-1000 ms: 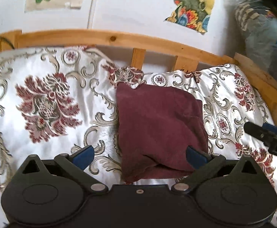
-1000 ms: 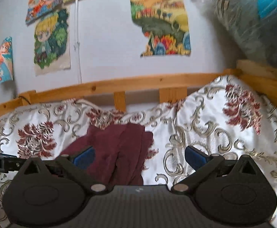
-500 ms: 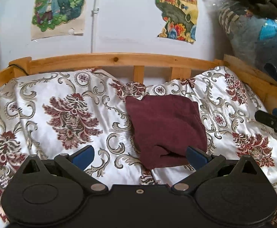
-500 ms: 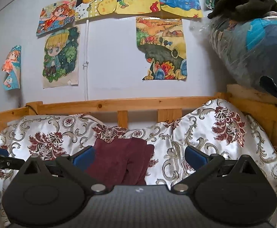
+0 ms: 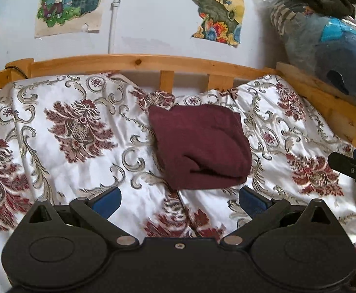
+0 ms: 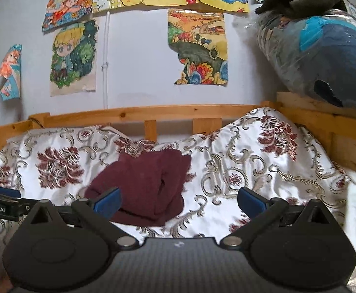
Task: Fold small clothes
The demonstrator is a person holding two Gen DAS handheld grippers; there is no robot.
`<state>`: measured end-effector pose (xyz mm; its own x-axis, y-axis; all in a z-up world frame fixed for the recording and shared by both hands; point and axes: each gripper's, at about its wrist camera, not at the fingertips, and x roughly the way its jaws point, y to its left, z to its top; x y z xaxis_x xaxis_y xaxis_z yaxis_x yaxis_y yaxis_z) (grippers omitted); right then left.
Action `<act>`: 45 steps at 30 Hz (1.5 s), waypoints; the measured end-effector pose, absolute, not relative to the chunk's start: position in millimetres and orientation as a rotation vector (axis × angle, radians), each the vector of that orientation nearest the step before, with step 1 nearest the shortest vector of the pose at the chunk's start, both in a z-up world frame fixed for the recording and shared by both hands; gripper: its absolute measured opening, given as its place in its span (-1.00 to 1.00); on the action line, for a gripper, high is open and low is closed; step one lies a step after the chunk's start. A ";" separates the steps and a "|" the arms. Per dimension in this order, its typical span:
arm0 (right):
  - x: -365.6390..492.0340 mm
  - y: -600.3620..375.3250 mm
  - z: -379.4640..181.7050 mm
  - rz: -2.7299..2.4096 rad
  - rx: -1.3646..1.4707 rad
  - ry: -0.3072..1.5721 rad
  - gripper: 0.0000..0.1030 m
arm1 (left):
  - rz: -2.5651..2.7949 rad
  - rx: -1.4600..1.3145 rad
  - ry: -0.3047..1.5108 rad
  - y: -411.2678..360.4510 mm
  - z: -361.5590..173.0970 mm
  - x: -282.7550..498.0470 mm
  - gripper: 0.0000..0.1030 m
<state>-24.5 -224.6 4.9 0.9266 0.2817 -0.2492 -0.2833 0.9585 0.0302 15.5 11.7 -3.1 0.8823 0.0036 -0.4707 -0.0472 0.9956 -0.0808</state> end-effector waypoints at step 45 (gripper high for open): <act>-25.4 -214.7 -25.0 0.270 -0.029 0.318 1.00 | 0.100 -0.095 0.489 12.1 -14.2 10.6 0.99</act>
<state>-25.4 -214.7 -25.0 0.9143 0.2578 -0.3123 -0.2668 0.9636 0.0142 10.6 12.1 -14.2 0.8781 0.0731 -0.4728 -0.1186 0.9907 -0.0671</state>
